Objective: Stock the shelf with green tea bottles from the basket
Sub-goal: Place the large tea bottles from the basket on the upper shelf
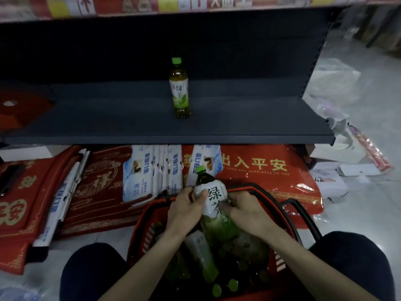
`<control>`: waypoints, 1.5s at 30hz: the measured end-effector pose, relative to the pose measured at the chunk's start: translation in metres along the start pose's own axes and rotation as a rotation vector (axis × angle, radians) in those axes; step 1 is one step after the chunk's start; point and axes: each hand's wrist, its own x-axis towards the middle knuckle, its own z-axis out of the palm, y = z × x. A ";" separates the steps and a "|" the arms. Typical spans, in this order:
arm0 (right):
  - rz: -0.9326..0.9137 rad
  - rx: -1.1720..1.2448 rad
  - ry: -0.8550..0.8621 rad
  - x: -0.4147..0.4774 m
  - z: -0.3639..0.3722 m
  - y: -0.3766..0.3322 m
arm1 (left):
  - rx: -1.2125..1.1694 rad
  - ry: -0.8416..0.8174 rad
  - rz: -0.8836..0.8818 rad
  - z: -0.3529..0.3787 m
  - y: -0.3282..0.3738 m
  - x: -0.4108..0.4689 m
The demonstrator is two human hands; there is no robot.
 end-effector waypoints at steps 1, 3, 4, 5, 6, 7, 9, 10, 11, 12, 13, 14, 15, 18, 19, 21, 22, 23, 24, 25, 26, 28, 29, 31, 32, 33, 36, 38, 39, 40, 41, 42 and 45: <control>-0.028 0.006 0.026 0.000 -0.006 -0.009 | 0.003 0.017 0.049 -0.005 0.008 0.001; -0.076 0.024 0.080 0.000 -0.018 -0.026 | -0.015 0.042 0.132 -0.016 0.025 0.002; -0.100 0.041 0.102 0.001 -0.025 -0.035 | -0.018 0.053 0.169 -0.021 0.035 0.002; -0.120 0.058 0.116 0.001 -0.032 -0.043 | -0.015 0.071 0.207 -0.027 0.045 0.001; -0.145 0.075 0.127 0.000 -0.039 -0.053 | -0.023 0.092 0.239 -0.033 0.056 0.001; -0.167 0.081 0.149 0.000 -0.045 -0.063 | -0.032 0.119 0.270 -0.038 0.066 0.002; -0.215 0.057 0.220 0.002 -0.059 -0.080 | -0.027 0.178 0.321 -0.048 0.086 0.002; -0.239 0.053 0.251 0.002 -0.065 -0.089 | -0.029 0.209 0.346 -0.053 0.096 0.001; -0.263 0.062 0.274 0.003 -0.072 -0.097 | -0.031 0.238 0.367 -0.058 0.106 0.000; -0.288 0.078 0.291 0.004 -0.078 -0.106 | -0.037 0.261 0.394 -0.063 0.118 -0.003; -0.307 0.096 0.304 0.005 -0.085 -0.115 | -0.039 0.277 0.423 -0.068 0.128 -0.006; -0.326 0.122 0.313 0.004 -0.092 -0.124 | -0.049 0.292 0.464 -0.074 0.139 -0.009; -0.344 0.152 0.325 0.003 -0.099 -0.133 | -0.060 0.299 0.501 -0.079 0.149 -0.011; -0.436 0.260 0.369 -0.003 -0.120 -0.159 | -0.137 0.314 0.642 -0.094 0.180 -0.022; -0.467 0.309 0.381 -0.007 -0.127 -0.169 | -0.155 0.318 0.702 -0.099 0.190 -0.025; -0.531 0.387 0.419 -0.011 -0.139 -0.187 | -0.195 0.326 0.796 -0.107 0.211 -0.030; -0.559 0.419 0.444 -0.013 -0.145 -0.195 | -0.234 0.313 0.819 -0.111 0.222 -0.031; -0.590 0.452 0.466 -0.015 -0.151 -0.205 | -0.284 0.272 0.839 -0.115 0.232 -0.031; -0.626 0.490 0.480 -0.016 -0.156 -0.213 | -0.332 0.207 0.860 -0.119 0.241 -0.031; -0.664 0.537 0.489 -0.017 -0.162 -0.221 | -0.368 0.133 0.878 -0.122 0.250 -0.030; -0.696 0.584 0.500 -0.017 -0.167 -0.229 | -0.390 0.069 0.893 -0.126 0.260 -0.030; -0.747 0.660 0.529 -0.015 -0.176 -0.243 | -0.389 0.000 0.935 -0.133 0.277 -0.027; -0.770 0.684 0.546 -0.013 -0.180 -0.250 | -0.369 -0.012 0.968 -0.136 0.286 -0.026; -0.814 0.712 0.585 -0.007 -0.187 -0.262 | -0.323 -0.007 1.043 -0.142 0.301 -0.022; -0.830 0.719 0.603 -0.005 -0.190 -0.268 | -0.307 0.011 1.077 -0.144 0.308 -0.020; -0.842 0.725 0.619 -0.002 -0.194 -0.273 | -0.295 0.032 1.109 -0.146 0.315 -0.017; -0.873 0.731 0.650 0.010 -0.206 -0.290 | -0.264 0.088 1.181 -0.152 0.338 -0.007; -0.876 0.711 0.689 0.022 -0.213 -0.301 | -0.259 0.129 1.217 -0.156 0.354 0.003; -0.872 0.703 0.711 0.029 -0.217 -0.307 | -0.264 0.152 1.226 -0.158 0.361 0.009; -0.874 0.687 0.733 0.037 -0.220 -0.311 | -0.269 0.174 1.228 -0.159 0.368 0.015; -0.881 0.663 0.757 0.045 -0.223 -0.316 | -0.270 0.194 1.229 -0.161 0.374 0.021; -0.883 0.639 0.781 0.052 -0.226 -0.319 | -0.267 0.205 1.231 -0.162 0.380 0.026; -0.866 0.594 0.828 0.074 -0.234 -0.325 | -0.256 0.226 1.208 -0.164 0.391 0.042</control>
